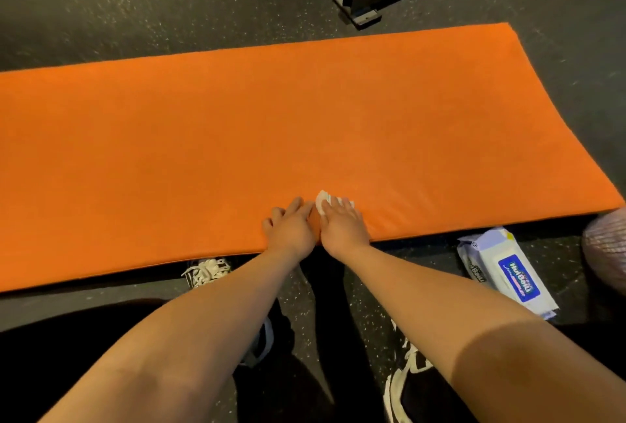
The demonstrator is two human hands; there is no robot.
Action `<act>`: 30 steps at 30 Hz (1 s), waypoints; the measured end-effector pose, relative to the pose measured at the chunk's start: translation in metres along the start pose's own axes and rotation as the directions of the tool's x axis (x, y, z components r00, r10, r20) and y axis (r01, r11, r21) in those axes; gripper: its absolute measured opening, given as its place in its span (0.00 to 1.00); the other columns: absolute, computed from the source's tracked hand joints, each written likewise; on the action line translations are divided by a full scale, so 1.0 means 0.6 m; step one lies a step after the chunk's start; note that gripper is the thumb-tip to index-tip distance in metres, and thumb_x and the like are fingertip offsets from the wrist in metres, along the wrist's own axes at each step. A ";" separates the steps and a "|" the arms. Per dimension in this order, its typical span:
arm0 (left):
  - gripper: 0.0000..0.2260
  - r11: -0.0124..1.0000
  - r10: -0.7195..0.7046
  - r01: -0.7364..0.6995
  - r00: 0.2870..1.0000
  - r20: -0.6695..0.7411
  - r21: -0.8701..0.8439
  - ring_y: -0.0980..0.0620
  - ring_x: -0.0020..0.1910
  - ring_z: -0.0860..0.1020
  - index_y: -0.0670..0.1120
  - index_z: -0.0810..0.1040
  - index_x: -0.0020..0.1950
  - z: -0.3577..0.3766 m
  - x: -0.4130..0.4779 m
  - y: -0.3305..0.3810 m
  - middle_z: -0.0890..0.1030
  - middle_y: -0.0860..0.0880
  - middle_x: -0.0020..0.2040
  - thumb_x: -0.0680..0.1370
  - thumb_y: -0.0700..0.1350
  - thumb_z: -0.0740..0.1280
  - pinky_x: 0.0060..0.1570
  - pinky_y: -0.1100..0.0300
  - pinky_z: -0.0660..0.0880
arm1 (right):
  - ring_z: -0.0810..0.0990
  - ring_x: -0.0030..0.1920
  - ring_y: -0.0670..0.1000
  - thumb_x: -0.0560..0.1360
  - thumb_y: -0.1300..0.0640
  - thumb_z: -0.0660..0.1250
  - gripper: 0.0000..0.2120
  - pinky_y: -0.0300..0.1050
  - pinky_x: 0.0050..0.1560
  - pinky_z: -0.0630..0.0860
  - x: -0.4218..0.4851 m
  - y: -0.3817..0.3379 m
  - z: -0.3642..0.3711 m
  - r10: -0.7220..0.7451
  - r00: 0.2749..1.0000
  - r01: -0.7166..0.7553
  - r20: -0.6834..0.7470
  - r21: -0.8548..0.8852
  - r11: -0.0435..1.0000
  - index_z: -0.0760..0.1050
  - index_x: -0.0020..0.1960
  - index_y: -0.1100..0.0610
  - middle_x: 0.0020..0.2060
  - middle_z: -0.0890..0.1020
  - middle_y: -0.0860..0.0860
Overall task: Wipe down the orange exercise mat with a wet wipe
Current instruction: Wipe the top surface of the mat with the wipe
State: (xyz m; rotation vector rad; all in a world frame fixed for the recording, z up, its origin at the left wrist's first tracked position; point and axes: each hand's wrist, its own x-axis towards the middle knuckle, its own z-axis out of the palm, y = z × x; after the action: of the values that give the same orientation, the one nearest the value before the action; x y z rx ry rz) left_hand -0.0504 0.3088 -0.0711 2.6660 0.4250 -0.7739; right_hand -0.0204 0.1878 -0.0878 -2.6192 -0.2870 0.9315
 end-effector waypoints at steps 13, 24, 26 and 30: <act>0.22 0.999 0.027 -0.028 0.999 -0.016 -0.018 0.46 0.77 0.51 0.62 0.54 0.80 0.007 0.112 0.001 0.49 0.58 0.82 0.85 0.58 0.48 0.73 0.43 0.50 | 0.36 0.81 0.53 0.83 0.58 0.50 0.32 0.61 0.79 0.38 0.120 0.062 -0.045 0.156 0.975 -0.165 -0.157 -0.050 0.985 0.41 0.83 0.50 0.82 0.41 0.49; 0.24 0.995 0.098 -0.099 0.990 -0.097 0.004 0.48 0.78 0.51 0.57 0.50 0.82 0.031 0.102 -0.018 0.47 0.56 0.83 0.86 0.56 0.48 0.72 0.50 0.48 | 0.37 0.81 0.49 0.83 0.59 0.51 0.32 0.56 0.80 0.38 0.111 0.057 -0.004 -0.172 0.974 0.144 -0.148 -0.181 0.973 0.43 0.83 0.50 0.82 0.43 0.48; 0.24 0.995 0.095 -0.094 0.993 -0.076 0.021 0.48 0.79 0.49 0.58 0.50 0.82 0.028 0.102 -0.018 0.46 0.56 0.83 0.86 0.56 0.47 0.74 0.49 0.48 | 0.36 0.81 0.51 0.82 0.61 0.52 0.34 0.57 0.80 0.38 0.115 0.082 -0.020 0.031 0.973 -0.062 -0.230 -0.125 0.990 0.41 0.83 0.52 0.82 0.41 0.51; 0.23 0.997 0.075 -0.075 0.996 -0.055 -0.002 0.48 0.79 0.48 0.57 0.49 0.82 0.028 0.102 -0.010 0.46 0.55 0.83 0.86 0.55 0.46 0.74 0.49 0.47 | 0.36 0.81 0.52 0.82 0.59 0.50 0.32 0.56 0.80 0.39 0.104 0.043 0.003 0.070 0.969 -0.073 -0.236 -0.002 0.997 0.41 0.83 0.54 0.82 0.41 0.53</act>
State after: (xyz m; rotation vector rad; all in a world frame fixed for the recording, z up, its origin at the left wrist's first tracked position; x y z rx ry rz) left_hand -0.0108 0.3190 -0.1201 2.6880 0.3376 -0.6790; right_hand 0.0278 0.1831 -0.1346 -2.7313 -0.1380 0.6320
